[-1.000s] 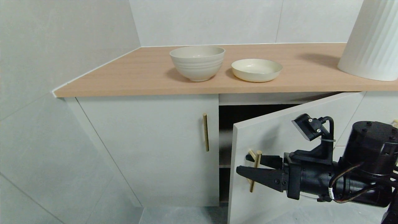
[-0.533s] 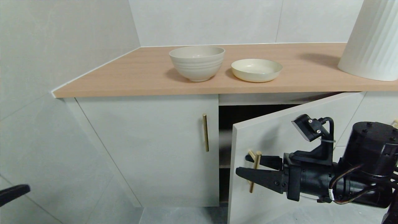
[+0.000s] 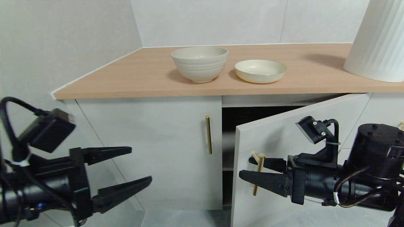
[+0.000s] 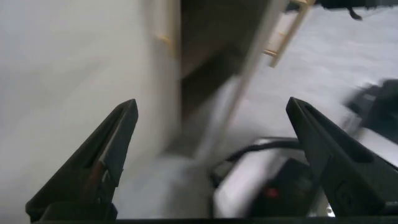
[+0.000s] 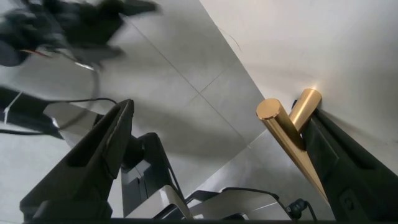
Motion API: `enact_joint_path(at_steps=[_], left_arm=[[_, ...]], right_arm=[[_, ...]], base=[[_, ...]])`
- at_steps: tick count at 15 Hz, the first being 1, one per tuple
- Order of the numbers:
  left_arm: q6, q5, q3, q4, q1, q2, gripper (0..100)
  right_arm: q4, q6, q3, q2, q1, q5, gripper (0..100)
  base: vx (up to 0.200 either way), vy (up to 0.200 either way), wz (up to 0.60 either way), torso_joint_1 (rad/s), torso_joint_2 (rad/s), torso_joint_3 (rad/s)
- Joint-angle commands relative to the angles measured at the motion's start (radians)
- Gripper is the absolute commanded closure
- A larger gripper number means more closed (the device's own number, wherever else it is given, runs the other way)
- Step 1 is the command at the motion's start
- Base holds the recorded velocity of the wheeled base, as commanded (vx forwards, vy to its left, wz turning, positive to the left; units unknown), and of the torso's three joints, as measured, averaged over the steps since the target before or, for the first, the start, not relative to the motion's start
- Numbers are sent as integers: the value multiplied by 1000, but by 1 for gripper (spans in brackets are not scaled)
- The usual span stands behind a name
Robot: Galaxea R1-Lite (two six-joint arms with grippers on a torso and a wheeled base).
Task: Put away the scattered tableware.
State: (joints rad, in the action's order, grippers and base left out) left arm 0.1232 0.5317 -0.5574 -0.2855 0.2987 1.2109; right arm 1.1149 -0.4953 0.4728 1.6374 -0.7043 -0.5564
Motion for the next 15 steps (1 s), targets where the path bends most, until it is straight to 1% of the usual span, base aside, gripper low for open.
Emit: enact_joint_path(at_steps=[1,2,3,4,5,7,9,10,11,13,14,15], left_arm=[[-48,1,54,-80,97,159,0],[-51,1,56,-81,99,161,0],[-86,-1,67,-112,131,165,0],[-96,-1,67,-113,132,165,0],[-102,-1,65,-113,132,167,100],[-128,1,53,-115,134,176,100],[-131,1,37,-115,140,202,100],[-142,1,14,-115,143,220,100],[-169,2,-6,-115,154,231,100],[-280,4,-62,-116,200,257,100],[-316,4,-93,-121,204,277,100],[-338,4,-125,-139,204,299,100]], right_arm=[[-1,0,1,2,0,0,0],[-1,0,1,2,0,0,0],[-1,0,1,9,0,0,0],[-1,1,0,16,0,0,0],[-1,1,1,21,0,0,0],[-1,1,1,22,0,0,0],[-1,1,0,24,0,1,0],[0,3,-3,22,0,1,0],[2,3,-8,22,0,0,0],[2,3,-8,21,0,1,0],[2,4,-10,18,0,4,0],[2,4,-16,12,0,6,0]], base=[[0,0,0,0,0,0],[0,0,0,0,0,0],[0,0,0,0,0,0],[0,0,0,0,0,0],[0,0,0,0,0,0],[0,0,0,0,0,0],[0,0,0,0,0,0],[0,0,0,0,0,0],[0,0,0,0,0,0],[0,0,0,0,0,0],[0,0,0,0,0,0],[0,0,0,0,0,0]])
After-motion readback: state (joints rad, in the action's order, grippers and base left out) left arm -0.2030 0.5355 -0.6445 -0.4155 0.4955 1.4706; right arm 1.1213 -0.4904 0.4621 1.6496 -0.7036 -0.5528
